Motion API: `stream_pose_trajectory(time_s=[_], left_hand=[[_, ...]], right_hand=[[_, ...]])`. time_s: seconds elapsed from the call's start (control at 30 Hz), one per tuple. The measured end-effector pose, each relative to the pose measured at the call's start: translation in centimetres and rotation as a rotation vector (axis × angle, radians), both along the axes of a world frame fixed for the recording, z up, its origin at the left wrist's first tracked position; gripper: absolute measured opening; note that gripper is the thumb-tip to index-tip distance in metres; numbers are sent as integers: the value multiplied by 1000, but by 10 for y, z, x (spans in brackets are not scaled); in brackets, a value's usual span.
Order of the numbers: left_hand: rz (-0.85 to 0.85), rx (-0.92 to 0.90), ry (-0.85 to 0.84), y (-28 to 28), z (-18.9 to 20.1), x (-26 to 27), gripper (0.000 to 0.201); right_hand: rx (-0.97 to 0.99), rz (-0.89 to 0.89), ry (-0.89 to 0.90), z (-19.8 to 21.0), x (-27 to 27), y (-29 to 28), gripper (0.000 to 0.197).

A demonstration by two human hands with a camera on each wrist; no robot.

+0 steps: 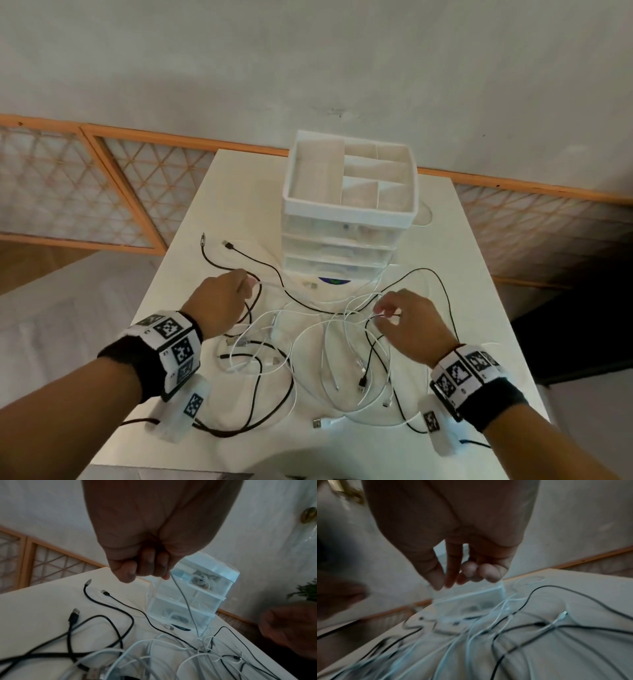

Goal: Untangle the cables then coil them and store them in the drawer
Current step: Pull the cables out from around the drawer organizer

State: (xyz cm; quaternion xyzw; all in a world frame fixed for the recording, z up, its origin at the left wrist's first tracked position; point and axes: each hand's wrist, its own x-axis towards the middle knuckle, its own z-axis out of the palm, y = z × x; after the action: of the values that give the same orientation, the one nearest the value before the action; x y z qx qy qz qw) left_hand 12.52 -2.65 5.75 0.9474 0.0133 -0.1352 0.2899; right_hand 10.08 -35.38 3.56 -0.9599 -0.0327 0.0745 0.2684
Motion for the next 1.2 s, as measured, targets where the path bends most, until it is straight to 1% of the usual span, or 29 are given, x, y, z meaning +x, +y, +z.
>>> stream_pose_trajectory(time_s=[0.03,0.07,0.1,0.17,0.2,0.23,0.3,0.4,0.47,0.53,0.6,0.67,0.77,0.8,0.83,0.9,0.97,1.0,1.07,1.1,1.2], left_hand=[[10,-1,7,-2,-2,-1,31],[11,-5,17,-5,-2,-2,31],[2,-8,25,-9,-1,-2,32],[-41,-44,49,-18,0,-3,34],[-64,-75,75,-22,0,-4,35],[-82,-113,108,-27,0,-5,36],[-99,-180,165,-33,-1,-8,36],[-86,-243,189,-39,-6,-10,32],[-78,-252,200,-41,-8,-11,29],[-98,-253,216,-40,-11,-11,28],[-146,-233,230,-42,-12,-13,28],[-173,-206,219,-46,-15,-12,29],[-231,-215,101,-57,-13,-14,25],[-272,-235,78,-62,-11,-16,22],[-317,-253,66,-67,-8,-17,24],[-355,-210,44,-72,-9,-16,26],[-259,-154,26,-70,-14,-9,33],[-201,-121,22,-67,-16,-4,36],[-137,-25,-19,-58,-14,5,38],[-118,10,-42,-52,-12,10,38],[-84,89,-62,-26,-3,33,44]], right_hand=[[-20,117,74,-3,-14,9,9],[-72,220,194,-9,-29,18,7],[-171,304,307,-17,-43,24,15],[-408,421,401,-37,-65,30,29],[-477,440,409,-46,-72,31,32],[-487,435,394,-51,-76,33,31],[-450,400,358,-56,-76,35,24],[-440,388,261,-59,-69,37,19],[-399,325,195,-55,-62,36,18],[-322,215,106,-46,-50,33,17],[-209,89,33,-34,-37,30,14],[-91,17,16,-24,-25,31,11],[117,53,48,-15,-17,41,9],[185,69,23,-10,-16,46,7],[247,79,-28,-1,-14,51,5],[357,38,-149,23,-5,57,14],[452,-70,-267,54,12,55,19],[479,-123,-345,70,19,50,18],[481,-212,-502,97,31,37,8],[478,-256,-557,105,35,29,5],[550,-453,-635,112,42,7,10]])
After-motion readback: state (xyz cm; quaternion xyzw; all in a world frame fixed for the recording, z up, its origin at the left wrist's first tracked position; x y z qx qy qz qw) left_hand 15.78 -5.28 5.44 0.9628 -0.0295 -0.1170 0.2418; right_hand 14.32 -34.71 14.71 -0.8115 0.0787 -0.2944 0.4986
